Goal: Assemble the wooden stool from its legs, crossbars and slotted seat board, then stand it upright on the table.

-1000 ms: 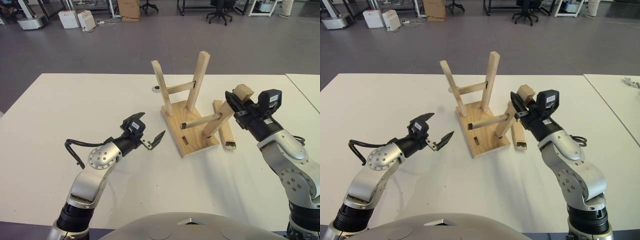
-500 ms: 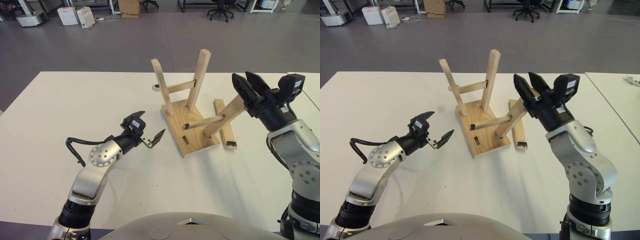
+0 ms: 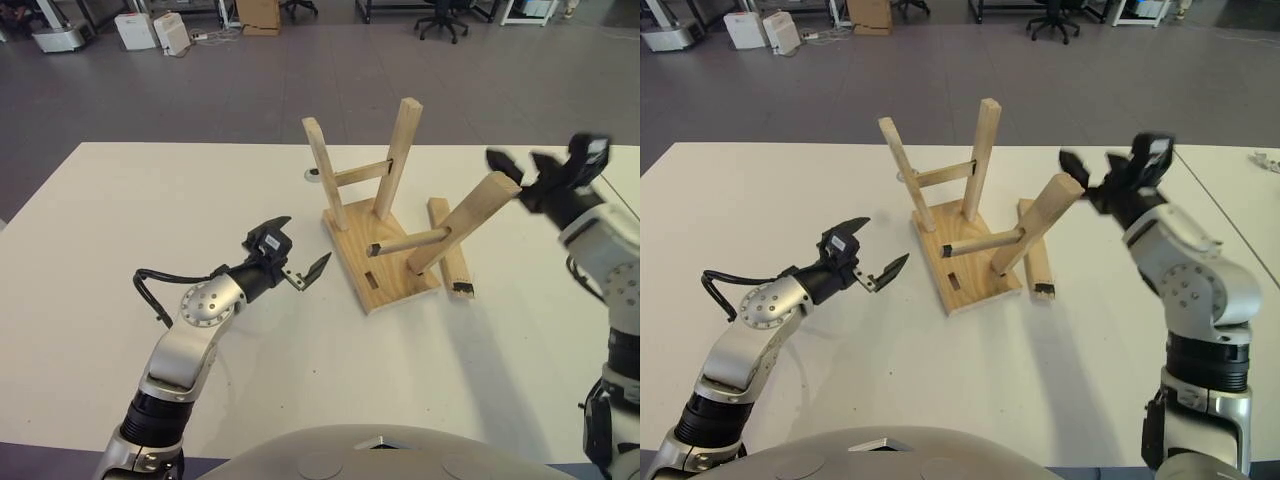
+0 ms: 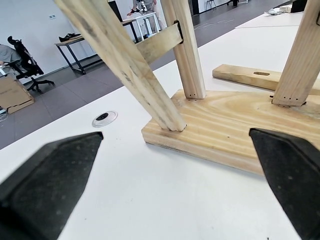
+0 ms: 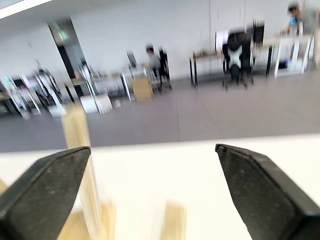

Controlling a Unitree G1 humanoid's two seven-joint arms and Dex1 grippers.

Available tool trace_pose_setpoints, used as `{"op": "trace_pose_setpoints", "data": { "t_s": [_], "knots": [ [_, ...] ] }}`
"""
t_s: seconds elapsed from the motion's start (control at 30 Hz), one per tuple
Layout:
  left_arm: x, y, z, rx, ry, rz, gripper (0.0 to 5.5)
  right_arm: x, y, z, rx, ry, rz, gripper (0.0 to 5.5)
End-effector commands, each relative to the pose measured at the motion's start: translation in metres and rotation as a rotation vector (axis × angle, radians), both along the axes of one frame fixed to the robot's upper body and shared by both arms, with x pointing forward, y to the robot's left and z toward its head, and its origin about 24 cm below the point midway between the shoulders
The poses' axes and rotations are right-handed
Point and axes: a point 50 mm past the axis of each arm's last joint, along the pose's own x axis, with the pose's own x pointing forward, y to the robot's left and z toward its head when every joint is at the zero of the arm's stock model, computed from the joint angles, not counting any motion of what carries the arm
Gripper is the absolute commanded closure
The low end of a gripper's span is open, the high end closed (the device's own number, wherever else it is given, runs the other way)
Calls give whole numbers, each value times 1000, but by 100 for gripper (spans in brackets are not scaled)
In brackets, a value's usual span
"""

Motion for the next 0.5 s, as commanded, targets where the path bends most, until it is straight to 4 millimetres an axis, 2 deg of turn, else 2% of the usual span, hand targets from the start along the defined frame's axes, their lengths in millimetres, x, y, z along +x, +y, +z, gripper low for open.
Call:
{"op": "trace_pose_setpoints", "data": {
  "t_s": [0.03,0.13,0.2,0.23,0.33,0.5],
  "knots": [
    [4,2,3,13,-21,-1,10,-13,15,-66,-82,279,70,83],
    [5,2,3,16,-24,4,10,-23,30,-96,-115,398,124,83],
    [5,1,3,17,-25,5,10,-27,29,-107,-176,447,116,83],
    [6,1,3,18,-25,2,10,-29,28,-112,-201,468,107,102],
    [7,0,3,19,-27,0,10,-32,24,-119,-242,490,70,149],
    [7,-2,1,19,-25,3,10,-27,18,-116,-240,458,12,240]
  ]
}}
